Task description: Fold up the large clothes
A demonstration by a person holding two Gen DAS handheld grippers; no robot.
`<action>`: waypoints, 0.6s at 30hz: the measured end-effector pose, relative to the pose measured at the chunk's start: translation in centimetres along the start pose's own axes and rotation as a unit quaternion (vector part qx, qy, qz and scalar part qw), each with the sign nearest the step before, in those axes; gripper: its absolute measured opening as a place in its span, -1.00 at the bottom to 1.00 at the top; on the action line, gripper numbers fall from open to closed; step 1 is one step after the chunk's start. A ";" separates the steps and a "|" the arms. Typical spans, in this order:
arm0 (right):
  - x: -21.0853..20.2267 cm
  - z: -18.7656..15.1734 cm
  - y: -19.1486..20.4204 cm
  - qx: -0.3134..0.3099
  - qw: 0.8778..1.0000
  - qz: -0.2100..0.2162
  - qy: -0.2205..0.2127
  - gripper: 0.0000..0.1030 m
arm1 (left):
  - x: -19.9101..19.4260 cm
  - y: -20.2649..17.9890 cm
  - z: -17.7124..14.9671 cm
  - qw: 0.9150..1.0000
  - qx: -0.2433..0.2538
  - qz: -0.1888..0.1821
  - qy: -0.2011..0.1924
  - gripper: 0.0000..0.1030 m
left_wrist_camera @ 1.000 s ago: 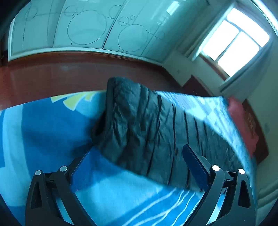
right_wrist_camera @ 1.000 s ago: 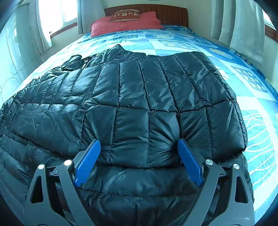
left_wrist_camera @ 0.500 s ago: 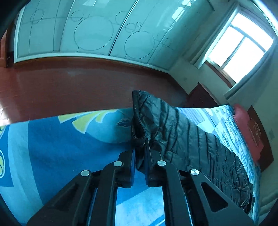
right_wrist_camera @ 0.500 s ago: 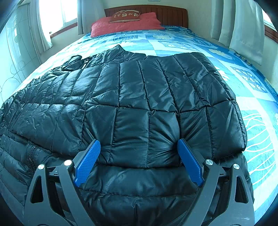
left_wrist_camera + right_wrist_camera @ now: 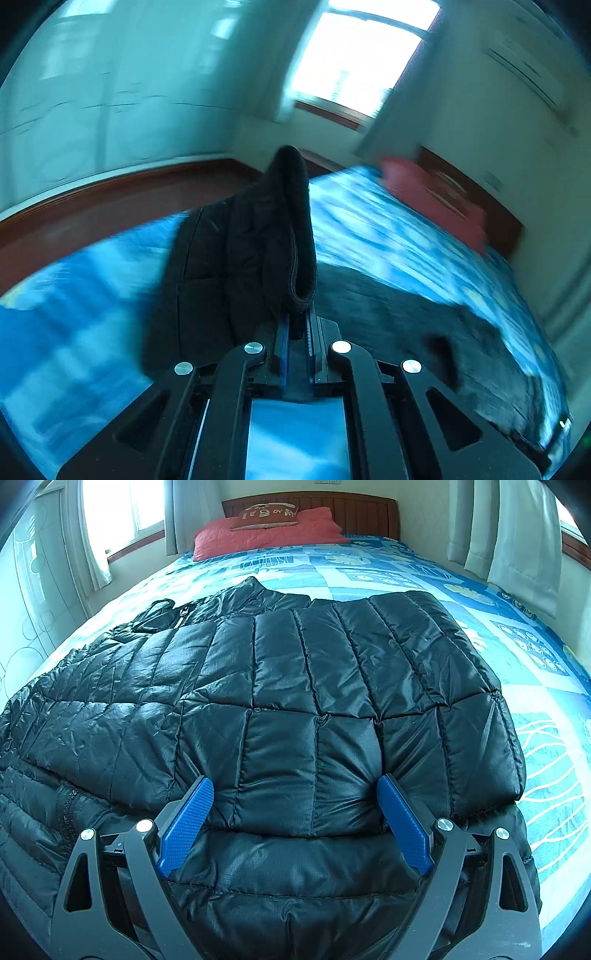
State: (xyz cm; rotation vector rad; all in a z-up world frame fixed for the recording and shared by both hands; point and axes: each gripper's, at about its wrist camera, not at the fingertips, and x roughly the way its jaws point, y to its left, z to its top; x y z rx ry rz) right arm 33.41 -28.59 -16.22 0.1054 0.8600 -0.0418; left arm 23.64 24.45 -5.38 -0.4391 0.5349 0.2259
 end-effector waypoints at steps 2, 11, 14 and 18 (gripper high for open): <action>-0.1 0.0 -0.1 0.001 1.000 0.001 -0.001 0.74 | 1.1 -5.1 -1.3 0.999 0.035 -0.030 0.018 -0.88; -0.1 -0.1 -0.3 0.004 1.000 0.005 -0.002 0.75 | 4.5 -21.7 -7.6 0.979 0.122 -0.135 0.087 -0.88; -0.1 0.0 -0.3 0.005 1.000 0.007 -0.002 0.75 | 5.2 -25.3 -10.2 0.971 0.145 -0.155 0.110 -0.88; -0.1 0.0 -0.4 0.007 1.000 0.010 -0.001 0.76 | 7.4 -29.0 -12.9 0.959 0.172 -0.166 0.154 -0.80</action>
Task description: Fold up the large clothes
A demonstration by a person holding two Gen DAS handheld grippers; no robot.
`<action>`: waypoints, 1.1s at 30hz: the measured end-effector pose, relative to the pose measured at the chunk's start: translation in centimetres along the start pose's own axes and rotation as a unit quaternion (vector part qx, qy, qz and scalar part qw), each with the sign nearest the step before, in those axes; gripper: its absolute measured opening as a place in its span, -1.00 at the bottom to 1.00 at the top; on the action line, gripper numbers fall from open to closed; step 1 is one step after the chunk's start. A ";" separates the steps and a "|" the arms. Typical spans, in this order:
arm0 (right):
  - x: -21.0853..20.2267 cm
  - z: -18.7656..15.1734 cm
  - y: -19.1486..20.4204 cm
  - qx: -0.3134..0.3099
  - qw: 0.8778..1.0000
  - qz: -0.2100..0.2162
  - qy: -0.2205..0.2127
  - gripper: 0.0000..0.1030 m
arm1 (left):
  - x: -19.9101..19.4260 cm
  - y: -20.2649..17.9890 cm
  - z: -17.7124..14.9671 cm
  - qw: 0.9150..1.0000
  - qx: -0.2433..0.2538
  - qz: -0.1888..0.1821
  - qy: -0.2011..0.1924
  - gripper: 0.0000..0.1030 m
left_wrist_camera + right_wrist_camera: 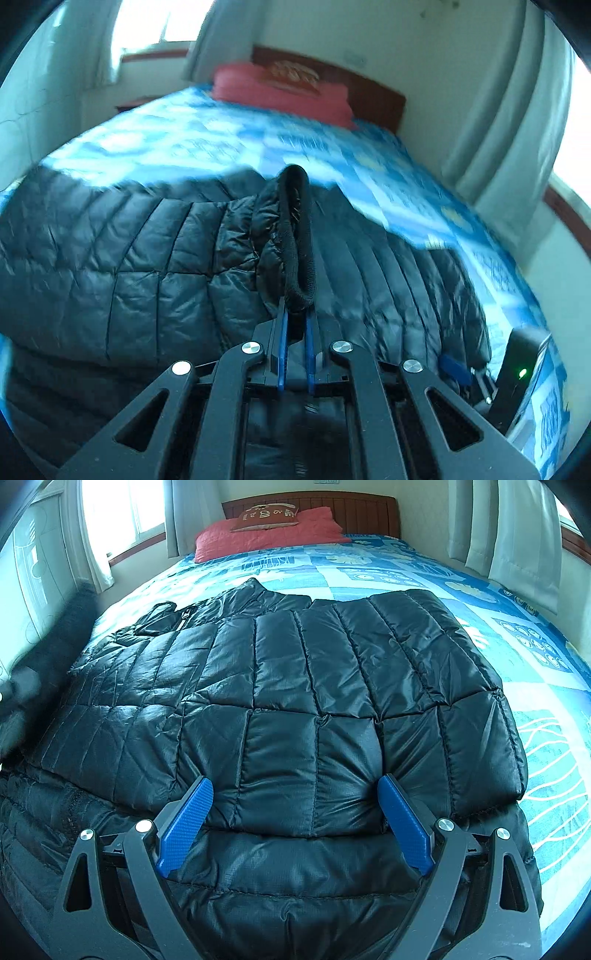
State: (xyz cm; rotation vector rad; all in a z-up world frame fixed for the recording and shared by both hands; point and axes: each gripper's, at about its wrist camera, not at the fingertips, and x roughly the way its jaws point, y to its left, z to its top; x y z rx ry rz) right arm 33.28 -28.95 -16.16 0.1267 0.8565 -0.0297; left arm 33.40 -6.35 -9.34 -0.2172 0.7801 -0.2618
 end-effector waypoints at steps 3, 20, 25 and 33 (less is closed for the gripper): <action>-0.3 0.2 -0.2 0.005 1.000 0.006 0.001 0.76 | 0.3 -1.0 -1.0 1.000 0.000 -0.005 0.023 -0.07; 0.3 4.7 9.3 0.030 0.994 0.101 0.014 0.71 | -8.4 8.5 -1.0 0.994 -0.002 0.094 -0.051 0.47; 1.1 5.3 11.5 -0.005 0.994 0.102 0.030 -0.61 | -9.1 11.0 -0.8 0.992 -0.006 0.115 -0.052 0.47; -2.6 5.7 3.0 -0.003 0.999 -0.019 -0.027 -0.66 | -9.9 14.2 -0.5 0.989 -0.014 0.133 -0.059 0.47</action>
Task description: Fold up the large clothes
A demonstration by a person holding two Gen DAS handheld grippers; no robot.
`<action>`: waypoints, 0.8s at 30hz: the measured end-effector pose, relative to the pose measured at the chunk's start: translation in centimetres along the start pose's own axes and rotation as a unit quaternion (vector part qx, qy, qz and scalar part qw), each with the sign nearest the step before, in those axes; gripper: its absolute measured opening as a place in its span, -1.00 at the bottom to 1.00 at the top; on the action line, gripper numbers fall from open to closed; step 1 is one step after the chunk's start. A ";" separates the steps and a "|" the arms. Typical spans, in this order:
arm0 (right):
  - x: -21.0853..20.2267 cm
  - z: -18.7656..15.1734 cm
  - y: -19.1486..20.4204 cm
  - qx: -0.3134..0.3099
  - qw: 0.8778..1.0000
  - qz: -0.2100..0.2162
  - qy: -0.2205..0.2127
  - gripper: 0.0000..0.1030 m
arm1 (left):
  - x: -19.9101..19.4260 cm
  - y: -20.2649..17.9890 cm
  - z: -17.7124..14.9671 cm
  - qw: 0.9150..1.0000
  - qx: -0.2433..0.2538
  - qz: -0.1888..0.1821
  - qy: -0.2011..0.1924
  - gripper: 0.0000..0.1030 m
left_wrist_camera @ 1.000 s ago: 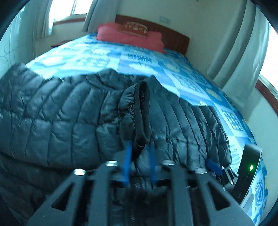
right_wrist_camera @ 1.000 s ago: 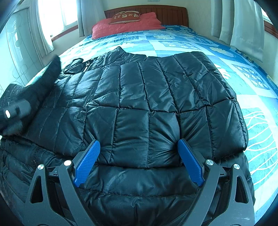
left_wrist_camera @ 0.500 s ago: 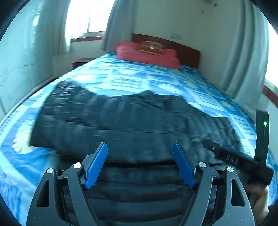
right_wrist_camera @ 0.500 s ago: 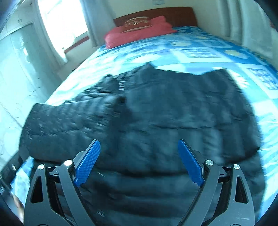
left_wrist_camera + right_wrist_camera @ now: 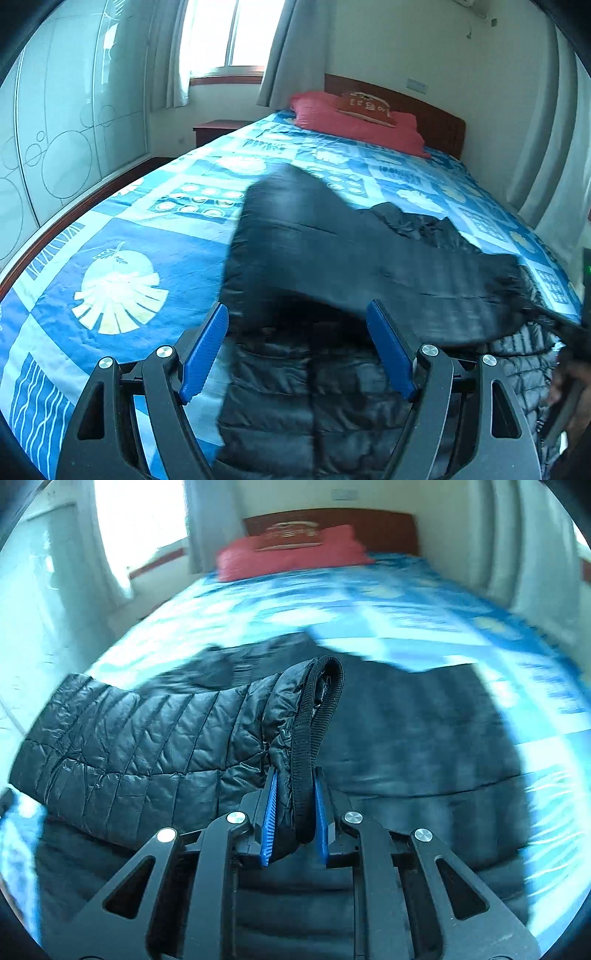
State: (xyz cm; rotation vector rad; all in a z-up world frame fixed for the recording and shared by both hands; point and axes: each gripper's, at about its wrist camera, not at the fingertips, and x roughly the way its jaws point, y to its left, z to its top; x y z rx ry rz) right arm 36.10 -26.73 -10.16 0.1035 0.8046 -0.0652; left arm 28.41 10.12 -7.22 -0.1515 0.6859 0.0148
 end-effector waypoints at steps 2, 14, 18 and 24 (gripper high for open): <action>0.6 -0.3 -2.8 0.016 1.000 -0.025 0.009 -0.66 | 0.6 0.4 -0.1 1.000 -0.003 0.003 0.005 0.47; -0.8 -0.8 -5.2 0.048 0.999 -0.012 -0.016 0.17 | 6.5 0.0 1.6 0.999 0.016 0.022 0.034 0.47; 3.7 -1.6 -3.2 0.013 0.999 -0.006 0.051 0.17 | 10.3 -0.1 1.3 0.993 0.040 0.077 0.083 0.51; 2.7 -0.6 -2.9 0.019 0.999 0.001 0.034 0.20 | 10.0 0.1 1.6 0.990 0.048 0.077 0.104 0.50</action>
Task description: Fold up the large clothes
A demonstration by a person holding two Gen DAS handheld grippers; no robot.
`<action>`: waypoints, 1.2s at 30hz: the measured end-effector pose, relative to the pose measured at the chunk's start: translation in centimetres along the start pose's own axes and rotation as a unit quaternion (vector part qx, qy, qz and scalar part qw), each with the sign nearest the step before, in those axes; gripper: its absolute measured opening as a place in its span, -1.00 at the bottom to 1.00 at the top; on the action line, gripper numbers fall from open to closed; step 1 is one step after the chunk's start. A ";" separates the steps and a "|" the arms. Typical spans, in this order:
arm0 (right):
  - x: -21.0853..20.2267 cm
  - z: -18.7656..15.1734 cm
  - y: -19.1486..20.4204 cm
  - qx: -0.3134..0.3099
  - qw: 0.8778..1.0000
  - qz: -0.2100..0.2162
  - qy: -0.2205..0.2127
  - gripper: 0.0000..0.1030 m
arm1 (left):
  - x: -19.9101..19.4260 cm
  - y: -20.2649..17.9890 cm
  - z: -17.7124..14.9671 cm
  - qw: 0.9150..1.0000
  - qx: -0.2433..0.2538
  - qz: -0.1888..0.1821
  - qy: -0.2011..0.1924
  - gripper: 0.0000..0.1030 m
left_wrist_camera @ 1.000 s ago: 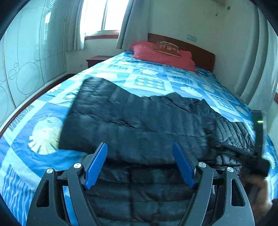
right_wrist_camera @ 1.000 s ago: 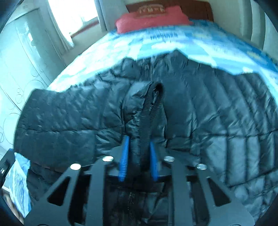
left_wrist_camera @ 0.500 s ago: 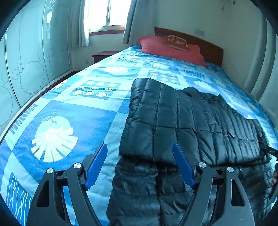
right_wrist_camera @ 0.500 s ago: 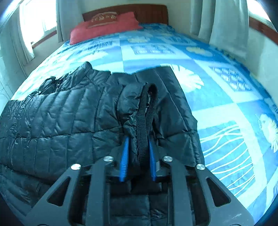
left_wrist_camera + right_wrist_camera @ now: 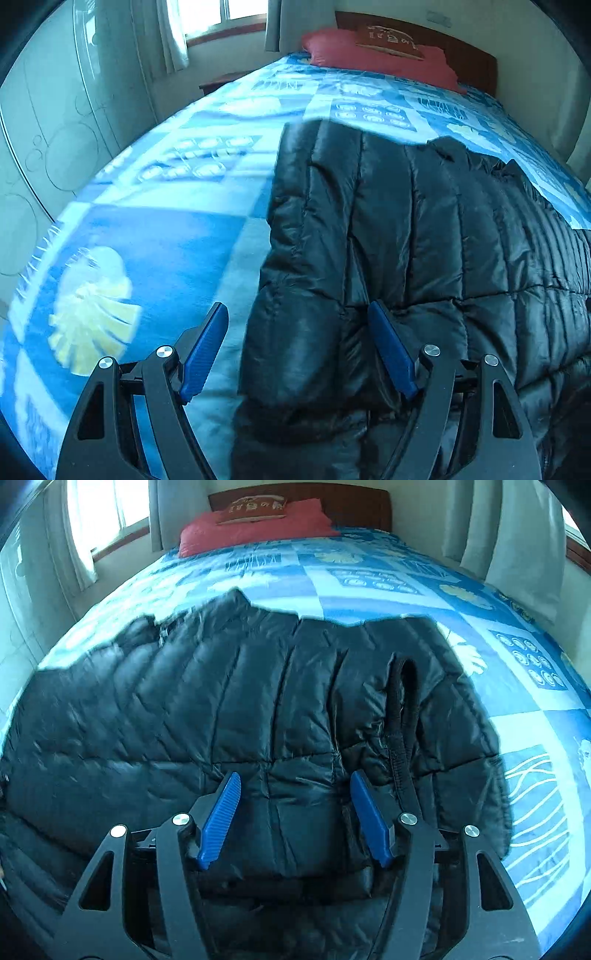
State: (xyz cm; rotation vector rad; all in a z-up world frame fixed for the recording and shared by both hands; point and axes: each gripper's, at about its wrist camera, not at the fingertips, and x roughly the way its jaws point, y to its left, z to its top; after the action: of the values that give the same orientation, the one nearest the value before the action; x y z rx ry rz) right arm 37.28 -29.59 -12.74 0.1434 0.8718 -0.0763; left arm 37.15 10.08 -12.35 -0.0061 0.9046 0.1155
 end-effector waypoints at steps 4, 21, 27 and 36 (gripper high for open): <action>0.3 2.5 0.6 0.007 1.000 0.012 -0.024 0.20 | -3.4 -0.3 1.9 0.997 -0.004 -0.012 -0.082 0.50; 4.4 4.9 8.8 -0.027 0.997 0.069 -0.011 0.32 | -0.3 -5.8 5.2 0.996 0.024 -0.046 -0.077 0.50; 4.2 4.2 9.5 -0.045 0.998 0.053 -0.007 0.44 | 3.0 -7.1 4.1 0.998 0.036 -0.044 -0.026 0.50; 2.1 -1.7 5.4 -0.031 0.999 0.026 0.010 0.50 | 1.3 -4.4 0.6 0.998 0.035 -0.040 -0.017 0.54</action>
State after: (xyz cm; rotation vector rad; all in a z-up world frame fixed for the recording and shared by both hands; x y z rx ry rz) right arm 37.96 -24.03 -14.91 0.1077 0.8885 0.0006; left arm 38.83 5.88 -13.20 0.0247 0.8734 0.0085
